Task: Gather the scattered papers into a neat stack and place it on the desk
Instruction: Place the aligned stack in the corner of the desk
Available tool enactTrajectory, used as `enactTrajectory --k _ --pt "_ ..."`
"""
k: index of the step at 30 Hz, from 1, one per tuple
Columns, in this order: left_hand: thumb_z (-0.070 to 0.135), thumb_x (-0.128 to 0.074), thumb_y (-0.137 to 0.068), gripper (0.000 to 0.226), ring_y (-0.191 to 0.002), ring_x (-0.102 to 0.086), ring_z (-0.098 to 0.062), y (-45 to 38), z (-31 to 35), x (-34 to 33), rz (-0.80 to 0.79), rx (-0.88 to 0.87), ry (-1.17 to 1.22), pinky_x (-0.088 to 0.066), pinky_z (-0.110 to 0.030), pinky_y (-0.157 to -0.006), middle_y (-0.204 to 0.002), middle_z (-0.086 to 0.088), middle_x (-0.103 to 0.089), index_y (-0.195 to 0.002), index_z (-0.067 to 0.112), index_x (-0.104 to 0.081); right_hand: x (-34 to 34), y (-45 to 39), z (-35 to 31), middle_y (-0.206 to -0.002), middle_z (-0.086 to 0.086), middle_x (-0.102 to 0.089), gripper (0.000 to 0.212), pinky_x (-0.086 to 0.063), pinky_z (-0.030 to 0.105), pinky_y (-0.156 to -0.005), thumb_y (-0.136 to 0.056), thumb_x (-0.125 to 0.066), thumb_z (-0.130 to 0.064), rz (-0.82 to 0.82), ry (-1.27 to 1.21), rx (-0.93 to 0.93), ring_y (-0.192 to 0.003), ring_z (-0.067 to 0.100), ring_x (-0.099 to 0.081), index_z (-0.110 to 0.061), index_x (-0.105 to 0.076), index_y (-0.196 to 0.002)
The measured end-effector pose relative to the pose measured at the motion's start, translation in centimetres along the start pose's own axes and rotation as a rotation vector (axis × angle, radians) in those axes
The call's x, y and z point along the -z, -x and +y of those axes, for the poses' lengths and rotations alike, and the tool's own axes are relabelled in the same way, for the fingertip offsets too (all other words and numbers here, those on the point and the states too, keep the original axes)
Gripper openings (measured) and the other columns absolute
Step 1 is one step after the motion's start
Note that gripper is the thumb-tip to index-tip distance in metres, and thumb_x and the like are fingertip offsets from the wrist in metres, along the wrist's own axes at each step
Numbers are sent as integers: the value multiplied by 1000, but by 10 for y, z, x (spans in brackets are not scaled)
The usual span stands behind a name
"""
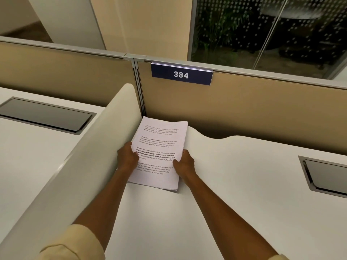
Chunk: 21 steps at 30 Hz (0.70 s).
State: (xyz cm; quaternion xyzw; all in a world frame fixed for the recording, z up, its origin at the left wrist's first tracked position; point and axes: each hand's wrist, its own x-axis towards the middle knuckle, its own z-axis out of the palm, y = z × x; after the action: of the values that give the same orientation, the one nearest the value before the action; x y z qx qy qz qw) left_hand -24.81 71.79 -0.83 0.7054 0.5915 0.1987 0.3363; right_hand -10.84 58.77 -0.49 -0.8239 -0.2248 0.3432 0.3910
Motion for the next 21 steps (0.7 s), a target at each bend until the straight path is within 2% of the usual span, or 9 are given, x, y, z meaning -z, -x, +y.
enactTrajectory --k 4,6,10,13,17,21 --pt "-1 -52 -84 37 -113 -53 -43 -8 -6 -4 5 -80 -180 -44 -44 -93 -119 -26 -60 -121 -2 -54 -9 -4 2 -132 10 -57 42 -50 36 -96 -88 -65 -13 47 44 26 -118 28 -58 -10 -50 -127" --pt "-2 -51 -86 36 -113 -51 -43 -8 -8 -6 8 -95 -243 -42 -45 -94 -118 -27 -57 -122 -3 -53 -11 -4 3 -131 13 -52 48 -50 35 -96 -87 -68 -17 79 111 26 -118 28 -56 -8 -47 -129" --pt "0 -51 -86 27 -106 -50 -45 -6 -11 -10 -3 -123 -348 -43 -48 -88 -112 -27 -57 -112 -2 -55 -13 3 7 -138 12 -37 72 -43 31 -102 -87 -68 -27 105 307 85 -127 26 -44 -6 -30 -145" --pt "9 -55 -88 33 -111 -49 -45 -1 -11 -9 -40 -138 -371 -42 -47 -92 -119 -25 -57 -119 0 -54 -15 8 12 -143 10 -34 87 -39 36 -105 -81 -70 -45 107 453 134 -130 27 -37 -10 -25 -147" --pt "18 -57 -89 40 -115 -48 -45 6 -14 -6 -68 -166 -383 -42 -48 -96 -124 -24 -57 -125 0 -51 -15 16 19 -154 7 -22 121 -30 42 -111 -63 -72 -68 6 571 136 -138 28 -25 -16 -9 -152" --pt "21 -55 -91 41 -115 -49 -44 15 -16 0 -64 -170 -349 -43 -48 -96 -125 -24 -58 -126 0 -51 -15 27 28 -159 8 -7 138 -21 46 -115 -54 -73 -74 -63 662 185 -144 30 -14 -20 8 -152"
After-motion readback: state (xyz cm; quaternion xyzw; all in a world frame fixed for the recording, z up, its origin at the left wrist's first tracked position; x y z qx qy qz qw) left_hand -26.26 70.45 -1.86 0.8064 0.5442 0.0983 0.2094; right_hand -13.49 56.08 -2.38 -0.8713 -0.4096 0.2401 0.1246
